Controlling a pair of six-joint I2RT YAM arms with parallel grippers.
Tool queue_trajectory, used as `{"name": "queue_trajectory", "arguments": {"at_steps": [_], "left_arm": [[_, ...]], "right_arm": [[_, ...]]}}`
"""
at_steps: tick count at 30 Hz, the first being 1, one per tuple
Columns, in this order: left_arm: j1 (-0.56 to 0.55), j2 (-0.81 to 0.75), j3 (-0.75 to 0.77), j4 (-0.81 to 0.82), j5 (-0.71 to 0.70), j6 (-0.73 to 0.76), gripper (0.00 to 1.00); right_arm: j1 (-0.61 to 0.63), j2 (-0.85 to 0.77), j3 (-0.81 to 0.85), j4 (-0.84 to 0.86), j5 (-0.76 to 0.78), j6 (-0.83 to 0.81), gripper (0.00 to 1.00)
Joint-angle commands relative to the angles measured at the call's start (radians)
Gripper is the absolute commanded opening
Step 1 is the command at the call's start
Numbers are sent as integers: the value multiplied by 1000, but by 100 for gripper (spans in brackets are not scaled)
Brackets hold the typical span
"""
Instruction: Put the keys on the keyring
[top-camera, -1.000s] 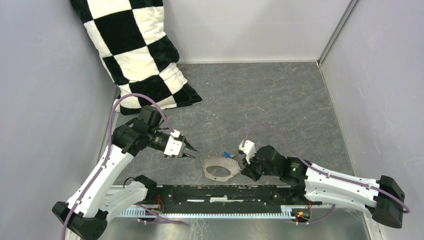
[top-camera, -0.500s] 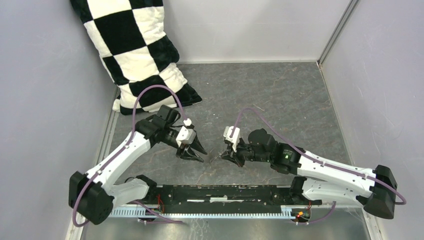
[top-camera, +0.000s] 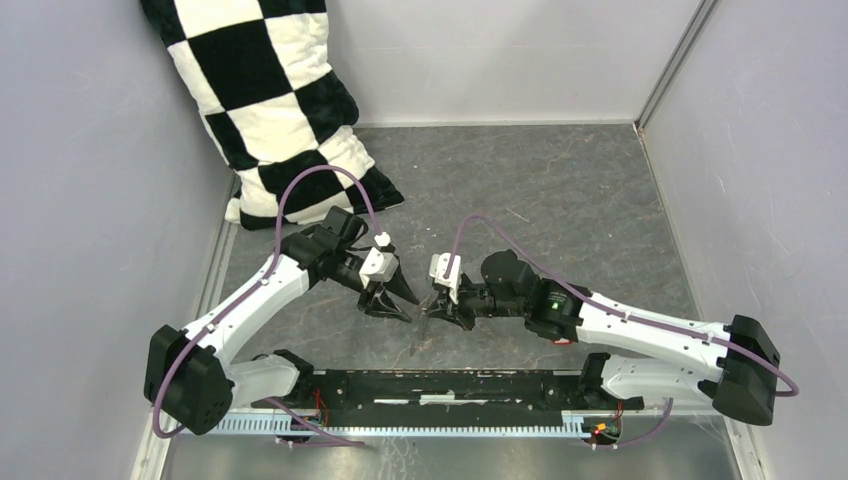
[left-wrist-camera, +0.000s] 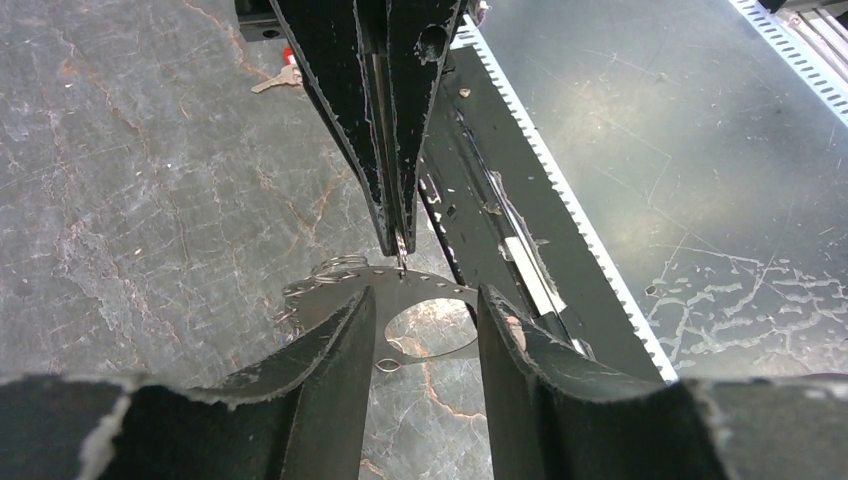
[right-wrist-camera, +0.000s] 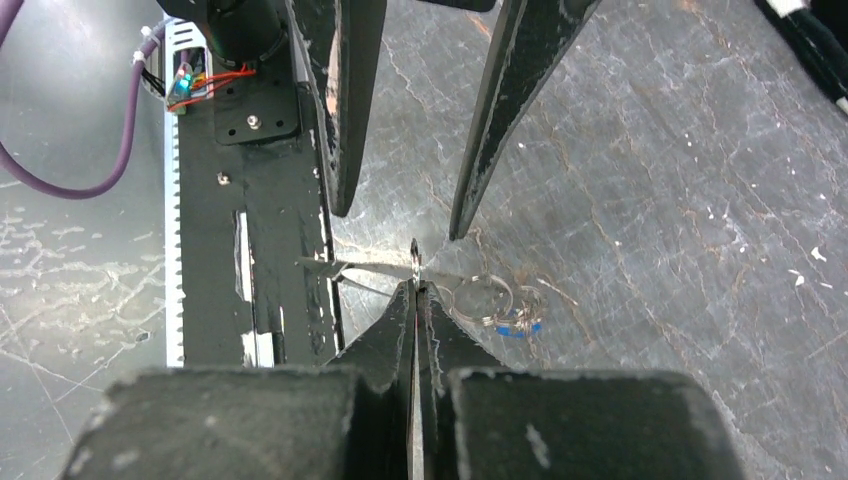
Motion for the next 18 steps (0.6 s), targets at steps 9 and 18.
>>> {"name": "queue_trajectory", "arguments": {"at_steps": [9,18], "left_arm": [[-11,-37,30,23,18,28,45],[-28,-64,13,25,-23,59,13]], "right_arm": [[2,59,87,94,-54,9,1],[2,68,98,108,-52,25,1]]}}
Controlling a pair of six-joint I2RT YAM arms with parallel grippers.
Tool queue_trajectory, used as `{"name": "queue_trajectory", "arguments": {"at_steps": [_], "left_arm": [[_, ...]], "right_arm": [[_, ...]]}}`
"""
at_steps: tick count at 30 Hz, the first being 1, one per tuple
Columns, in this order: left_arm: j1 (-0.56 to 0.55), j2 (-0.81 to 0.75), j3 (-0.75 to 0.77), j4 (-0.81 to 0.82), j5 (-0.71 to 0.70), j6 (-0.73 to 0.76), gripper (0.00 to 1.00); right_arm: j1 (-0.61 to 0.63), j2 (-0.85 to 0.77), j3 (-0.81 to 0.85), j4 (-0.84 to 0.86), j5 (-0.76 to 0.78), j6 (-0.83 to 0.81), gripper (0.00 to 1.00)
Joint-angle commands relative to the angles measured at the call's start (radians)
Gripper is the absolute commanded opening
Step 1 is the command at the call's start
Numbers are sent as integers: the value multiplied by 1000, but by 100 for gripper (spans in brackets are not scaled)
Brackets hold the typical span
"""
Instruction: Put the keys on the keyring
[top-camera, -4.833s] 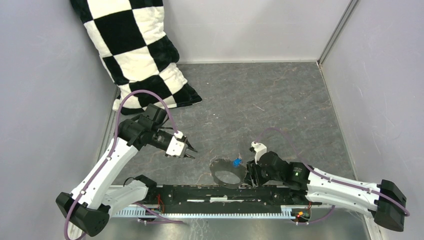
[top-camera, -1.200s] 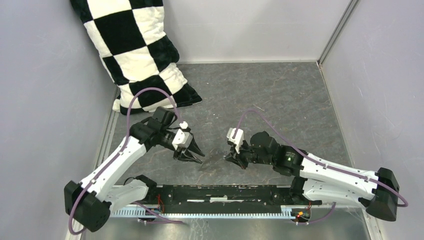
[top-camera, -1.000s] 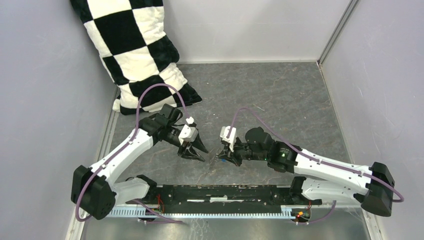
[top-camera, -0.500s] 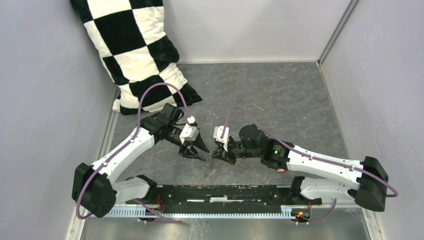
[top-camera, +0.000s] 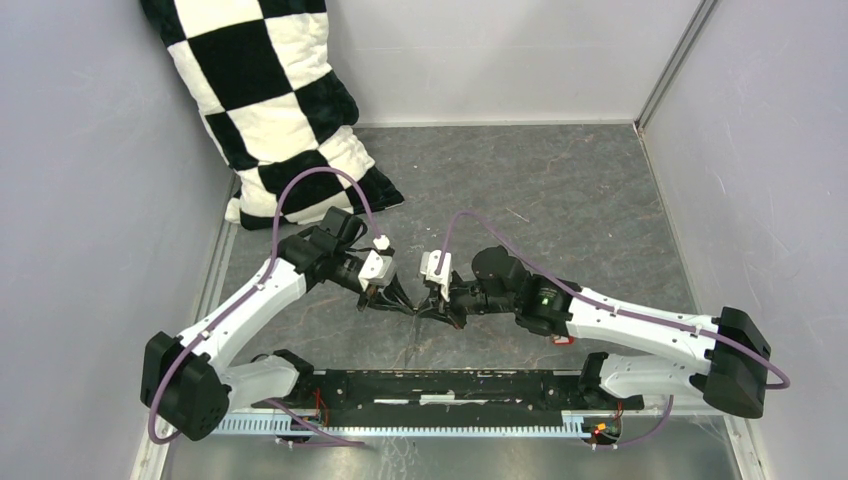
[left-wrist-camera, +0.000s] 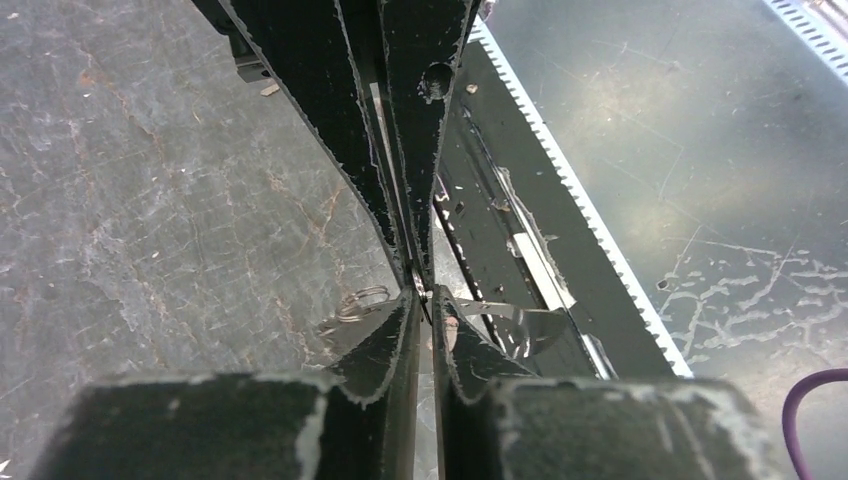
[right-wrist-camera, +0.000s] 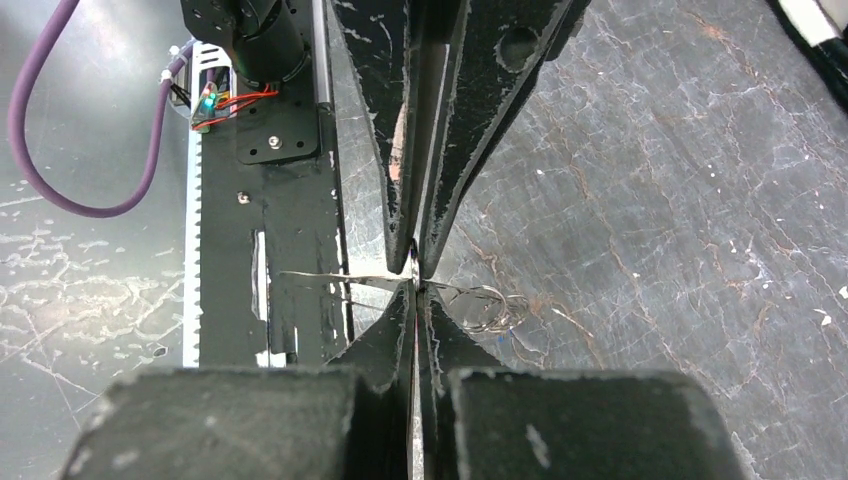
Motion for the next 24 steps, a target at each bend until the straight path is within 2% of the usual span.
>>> {"name": "queue_trajectory", "arguments": {"at_steps": [1,4,5,10,16,19,24], "left_arm": [[-20,-42,11,19,-13,68,10],[-34,-47,17,31,-17,83,2],[-35,-49,20,44,-18,71,2],[-35,-79,78,54,2,40,2],[-34,-141,233,58,93,12,2],[-34,-155,320,93,145,-57,2],[-35,-201,349,323,199,-319,2]], "right_arm": [[3,-2,52,72,-10,17,0],[2,10,64,78,-20,17,1],[2,11,68,79,-20,42,4],[-4,-68,66,94,37,50,32],[-30,-312,-2,165,49,39,48],[-35,-399,0,170,51,34,49],[-34,-472,-11,275,2,61,48]]}}
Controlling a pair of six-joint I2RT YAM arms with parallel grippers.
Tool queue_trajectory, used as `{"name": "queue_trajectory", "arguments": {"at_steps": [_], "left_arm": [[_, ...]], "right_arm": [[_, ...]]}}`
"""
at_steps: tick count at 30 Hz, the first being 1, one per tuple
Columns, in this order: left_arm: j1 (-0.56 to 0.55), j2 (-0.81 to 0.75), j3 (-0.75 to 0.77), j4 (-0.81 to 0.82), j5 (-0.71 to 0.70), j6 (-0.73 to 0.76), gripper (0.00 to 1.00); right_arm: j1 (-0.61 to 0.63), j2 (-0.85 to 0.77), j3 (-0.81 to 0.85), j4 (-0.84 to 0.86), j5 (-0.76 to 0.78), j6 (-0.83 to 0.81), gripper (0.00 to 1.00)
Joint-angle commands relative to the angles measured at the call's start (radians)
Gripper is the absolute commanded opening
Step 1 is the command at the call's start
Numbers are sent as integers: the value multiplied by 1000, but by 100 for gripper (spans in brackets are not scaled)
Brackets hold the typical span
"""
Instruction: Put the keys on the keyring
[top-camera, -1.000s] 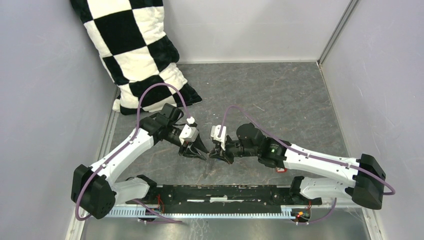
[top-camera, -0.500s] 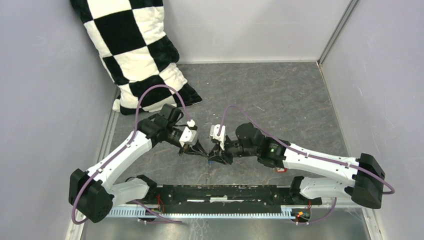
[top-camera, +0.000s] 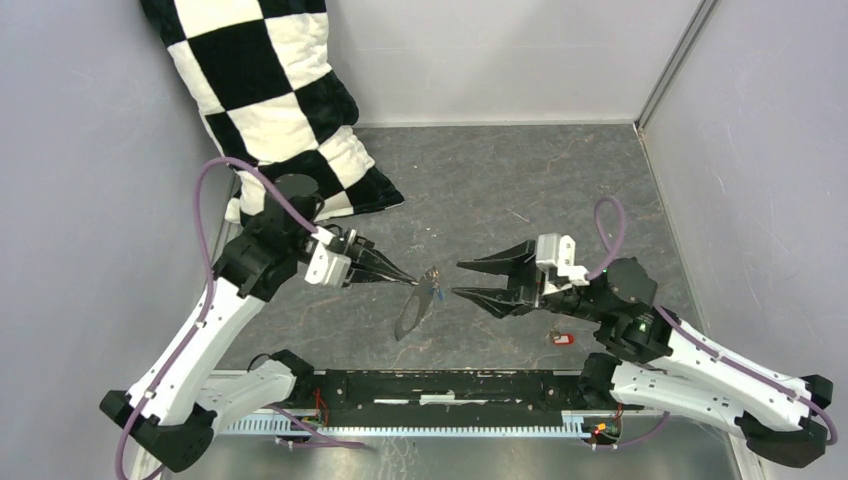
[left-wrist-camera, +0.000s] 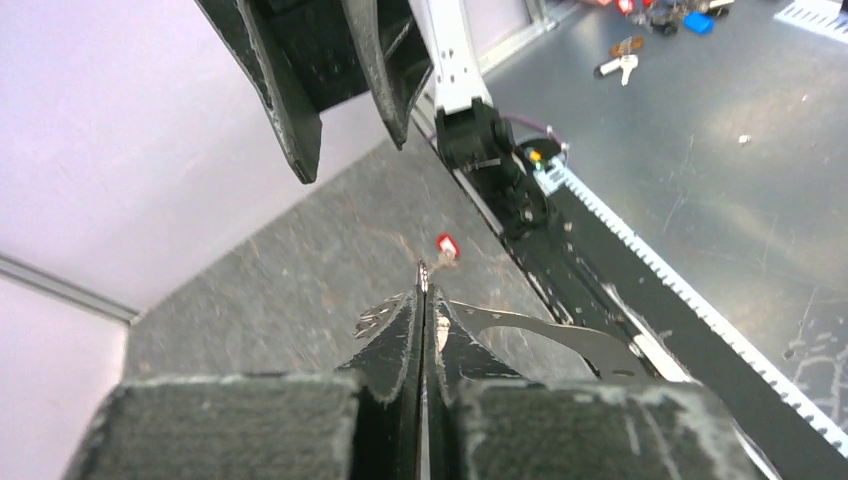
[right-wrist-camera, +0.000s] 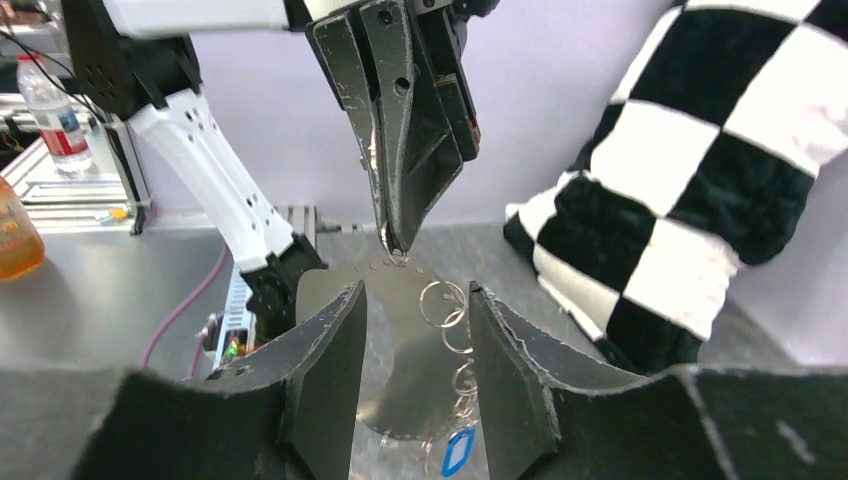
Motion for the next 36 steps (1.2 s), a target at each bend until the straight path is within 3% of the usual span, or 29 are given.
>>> {"name": "queue_trajectory", "arguments": {"at_steps": [1,10,21,36], "left_arm": [[-6,-30,55,212,104,-237,2],[-11,2,184,213,129,-350,2],[-17,14,201,214,128,-365,2],[-17,8,172,277,102,-398,2]], "right_arm": [[-2,-24,-22,132,-47,29,48],[-2,45,-3,304,-185,66,44],[1,133,-49,602,-171,57,33],[68,227,-27,654,-150,8,35]]}}
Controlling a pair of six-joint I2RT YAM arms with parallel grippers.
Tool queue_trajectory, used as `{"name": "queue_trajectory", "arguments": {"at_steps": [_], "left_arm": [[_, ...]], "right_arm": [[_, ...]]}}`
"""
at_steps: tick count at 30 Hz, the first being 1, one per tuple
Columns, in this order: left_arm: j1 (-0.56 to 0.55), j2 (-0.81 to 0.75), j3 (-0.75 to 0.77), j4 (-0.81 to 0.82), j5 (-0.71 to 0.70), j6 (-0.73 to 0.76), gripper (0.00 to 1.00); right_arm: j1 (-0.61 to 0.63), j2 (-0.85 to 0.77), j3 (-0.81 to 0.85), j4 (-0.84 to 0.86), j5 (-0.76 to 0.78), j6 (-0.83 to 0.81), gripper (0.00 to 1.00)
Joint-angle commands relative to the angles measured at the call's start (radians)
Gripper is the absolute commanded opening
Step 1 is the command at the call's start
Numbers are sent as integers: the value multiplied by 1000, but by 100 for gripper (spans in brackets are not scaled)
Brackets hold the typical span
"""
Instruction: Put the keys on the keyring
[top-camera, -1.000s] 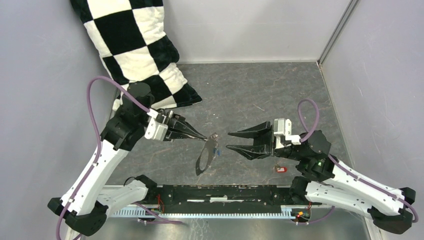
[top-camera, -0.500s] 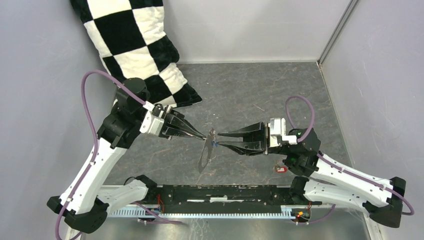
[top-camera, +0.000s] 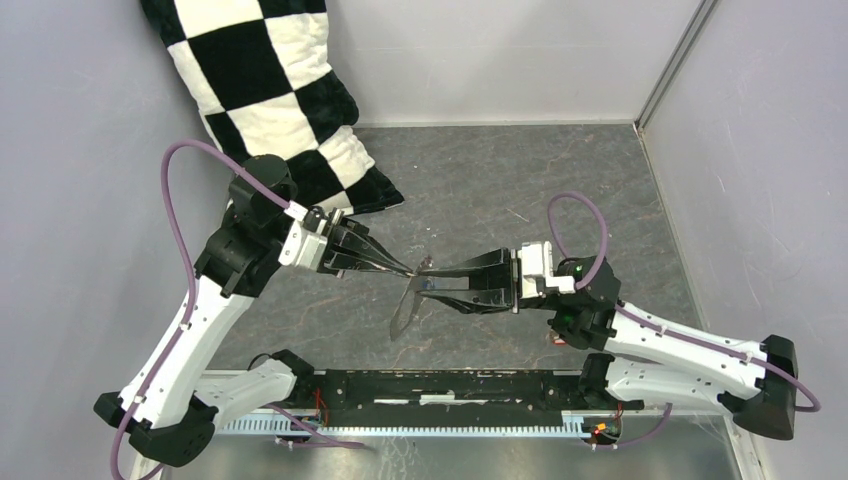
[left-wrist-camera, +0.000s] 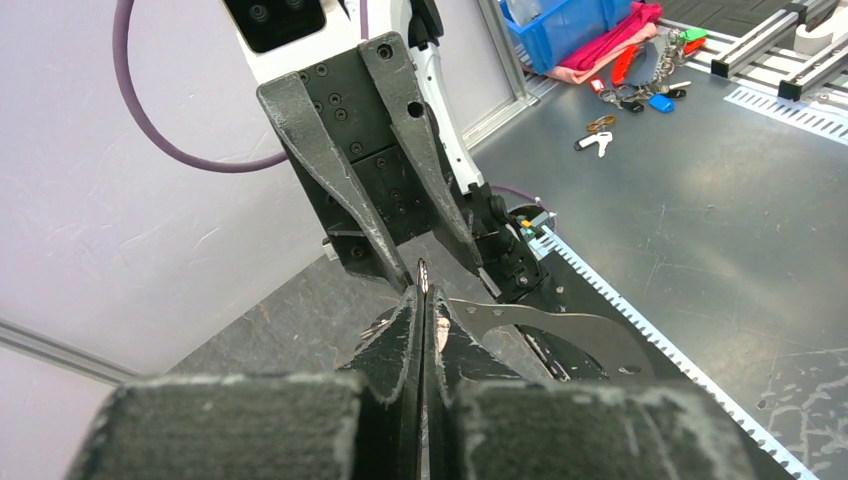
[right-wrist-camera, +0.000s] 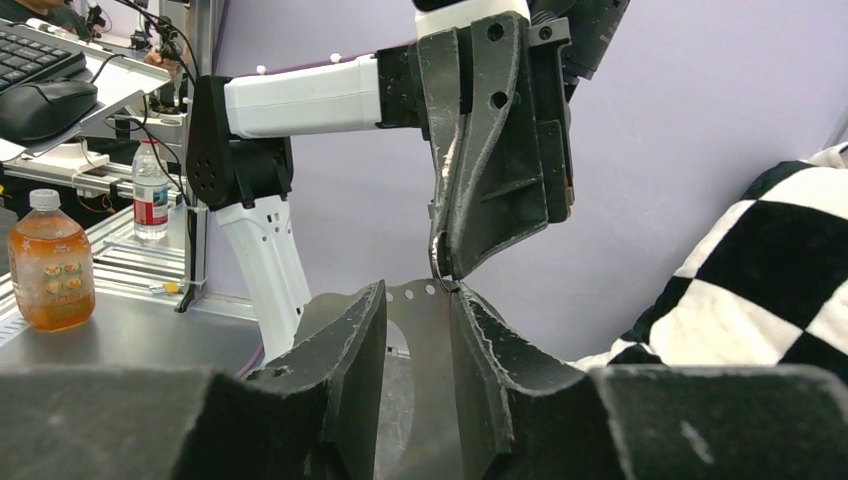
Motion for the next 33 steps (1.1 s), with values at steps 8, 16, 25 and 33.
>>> {"name": "queue_trajectory", "arguments": {"at_steps": [8,16,25,33], "left_arm": [[-6,-19,-10,45,2,-37,2],[-6,-31,-37,47,-17,-31,2],[-7,-58,-98,27,-248,-47,27],[-6,-100,-115,-98,-397,64,42]], "right_arm": [[44,35,15,112,72,-21,25],[51,50,26,99,119,-15,9],[52,29,114,-225,202,-83,0],[52,54,280,-680,283,-164,1]]}}
